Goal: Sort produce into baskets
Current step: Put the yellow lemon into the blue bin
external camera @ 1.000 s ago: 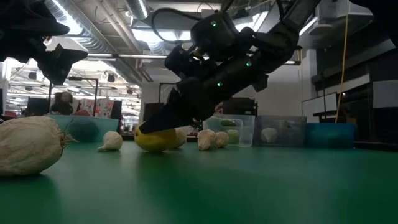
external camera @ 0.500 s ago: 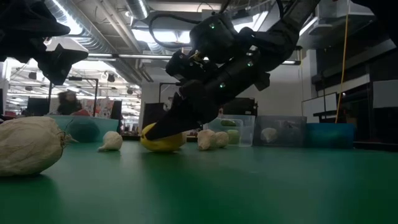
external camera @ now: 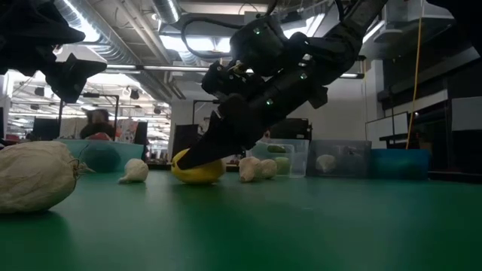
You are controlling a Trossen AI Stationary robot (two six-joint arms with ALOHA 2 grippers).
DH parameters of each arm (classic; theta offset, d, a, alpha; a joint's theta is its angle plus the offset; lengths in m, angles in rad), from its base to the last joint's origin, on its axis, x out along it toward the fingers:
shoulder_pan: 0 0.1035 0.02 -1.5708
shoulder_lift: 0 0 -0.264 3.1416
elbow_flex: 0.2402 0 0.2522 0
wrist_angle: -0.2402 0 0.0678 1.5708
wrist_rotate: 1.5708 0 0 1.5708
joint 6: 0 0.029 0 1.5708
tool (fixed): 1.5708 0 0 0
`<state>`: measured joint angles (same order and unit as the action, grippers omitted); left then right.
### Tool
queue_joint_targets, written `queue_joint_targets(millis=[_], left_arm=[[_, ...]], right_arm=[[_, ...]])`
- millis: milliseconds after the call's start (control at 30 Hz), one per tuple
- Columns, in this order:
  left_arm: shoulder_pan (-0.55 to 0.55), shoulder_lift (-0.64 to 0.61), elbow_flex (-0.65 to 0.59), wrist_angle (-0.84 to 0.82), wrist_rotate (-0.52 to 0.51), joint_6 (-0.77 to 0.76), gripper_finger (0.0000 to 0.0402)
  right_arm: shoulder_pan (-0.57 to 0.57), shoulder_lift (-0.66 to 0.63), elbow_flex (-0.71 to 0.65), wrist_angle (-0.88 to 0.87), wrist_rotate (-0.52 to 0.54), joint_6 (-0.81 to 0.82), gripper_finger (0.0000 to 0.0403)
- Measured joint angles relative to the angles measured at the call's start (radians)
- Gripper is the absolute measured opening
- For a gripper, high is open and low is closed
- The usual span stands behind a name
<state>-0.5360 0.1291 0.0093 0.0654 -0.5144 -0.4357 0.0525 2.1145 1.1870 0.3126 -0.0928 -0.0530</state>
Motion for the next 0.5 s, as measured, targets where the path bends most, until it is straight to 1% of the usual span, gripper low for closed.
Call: queue_joint_targets(millis=[200,333,500], left_arm=[[0.0,0.0,0.0,0.0,0.0,-0.003,0.024],[0.0,0.0,0.0,0.0,0.0,-0.002,0.024],[0.0,0.0,0.0,0.0,-0.001,0.0,0.024]], right_arm=[[-0.001,-0.068,-0.005,-0.069,-0.004,-0.006,0.0193],[-0.015,-0.168,-0.004,-0.175,-0.005,-0.037,0.0202],[-0.05,-0.331,-0.003,-0.34,0.019,-0.135,0.0203]])
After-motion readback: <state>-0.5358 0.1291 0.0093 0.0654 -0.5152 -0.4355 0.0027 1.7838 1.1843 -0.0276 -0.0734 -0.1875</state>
